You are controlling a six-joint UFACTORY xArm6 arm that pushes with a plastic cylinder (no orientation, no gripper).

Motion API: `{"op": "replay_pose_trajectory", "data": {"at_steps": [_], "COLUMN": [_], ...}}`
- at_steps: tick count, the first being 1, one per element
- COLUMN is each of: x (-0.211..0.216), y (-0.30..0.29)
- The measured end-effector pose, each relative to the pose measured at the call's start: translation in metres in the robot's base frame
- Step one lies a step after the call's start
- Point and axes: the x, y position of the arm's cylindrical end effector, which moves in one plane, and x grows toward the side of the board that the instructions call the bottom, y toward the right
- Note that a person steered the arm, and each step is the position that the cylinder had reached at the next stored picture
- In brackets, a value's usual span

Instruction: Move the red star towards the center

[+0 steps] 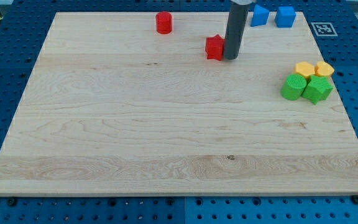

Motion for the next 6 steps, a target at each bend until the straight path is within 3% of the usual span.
{"op": "replay_pose_trajectory", "data": {"at_steps": [1, 2, 3, 5, 6], "x": [-0.012, -0.040, -0.039, 0.044, 0.047], "y": [0.046, 0.043, 0.007, -0.057, -0.063]}}
